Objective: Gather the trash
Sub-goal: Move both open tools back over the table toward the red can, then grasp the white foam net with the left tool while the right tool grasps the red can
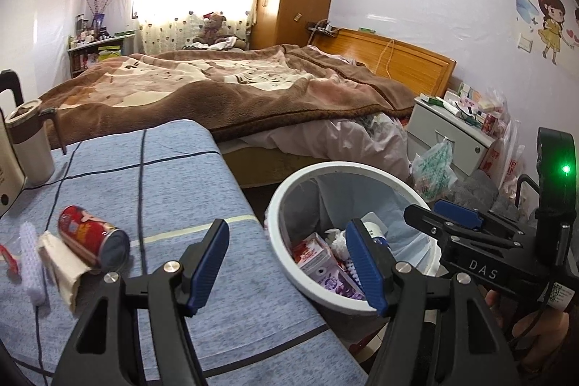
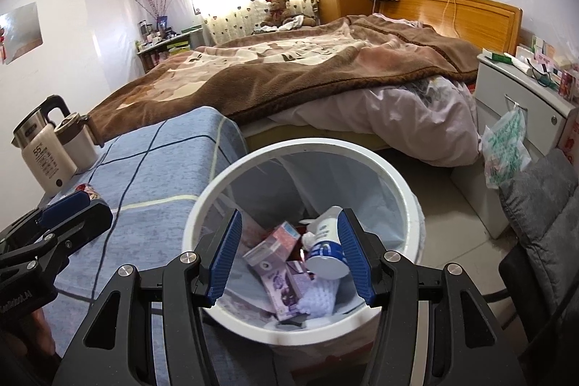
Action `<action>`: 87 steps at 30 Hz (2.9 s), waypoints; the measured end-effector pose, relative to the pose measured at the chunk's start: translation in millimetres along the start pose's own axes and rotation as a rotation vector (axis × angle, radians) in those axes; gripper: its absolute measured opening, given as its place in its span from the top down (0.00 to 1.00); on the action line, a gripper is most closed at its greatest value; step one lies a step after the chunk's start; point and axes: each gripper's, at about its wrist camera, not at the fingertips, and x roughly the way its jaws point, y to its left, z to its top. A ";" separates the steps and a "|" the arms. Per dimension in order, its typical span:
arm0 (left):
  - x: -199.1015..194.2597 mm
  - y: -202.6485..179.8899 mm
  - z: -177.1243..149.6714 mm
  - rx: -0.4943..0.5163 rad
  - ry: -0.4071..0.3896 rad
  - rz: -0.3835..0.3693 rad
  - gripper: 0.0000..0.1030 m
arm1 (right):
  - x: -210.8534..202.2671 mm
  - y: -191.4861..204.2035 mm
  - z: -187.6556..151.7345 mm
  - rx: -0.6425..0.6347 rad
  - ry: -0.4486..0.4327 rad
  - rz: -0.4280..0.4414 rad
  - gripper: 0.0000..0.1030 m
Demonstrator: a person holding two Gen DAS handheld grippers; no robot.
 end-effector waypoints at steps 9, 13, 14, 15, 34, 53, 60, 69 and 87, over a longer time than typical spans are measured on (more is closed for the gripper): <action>-27.1 41.9 -7.3 -0.054 -0.031 0.093 0.33 | -11.0 39.7 3.8 -0.051 -0.042 0.077 0.46; -44.5 66.8 -13.2 -0.086 -0.053 0.135 0.33 | -10.2 66.7 3.1 -0.095 -0.043 0.135 0.46; -49.3 74.8 -15.5 -0.095 -0.057 0.155 0.33 | -8.9 74.2 2.8 -0.105 -0.041 0.144 0.46; -53.3 81.9 -18.0 -0.106 -0.059 0.171 0.33 | -7.7 80.7 2.6 -0.112 -0.040 0.153 0.46; -95.4 193.0 -49.0 -0.273 -0.049 0.364 0.33 | 45.2 186.7 -1.7 -0.290 0.047 0.311 0.46; -40.7 239.9 -57.0 -0.351 0.082 0.362 0.33 | 118.8 252.8 9.3 -0.433 0.144 0.446 0.46; -29.7 246.9 -56.3 -0.356 0.103 0.368 0.33 | 133.7 261.8 5.9 -0.446 0.180 0.479 0.46; -19.0 254.5 -56.7 -0.375 0.134 0.367 0.45 | 145.6 274.4 2.5 -0.477 0.209 0.498 0.46; -16.7 255.1 -55.9 -0.375 0.112 0.368 0.70 | 147.9 275.1 -0.6 -0.448 0.200 0.478 0.48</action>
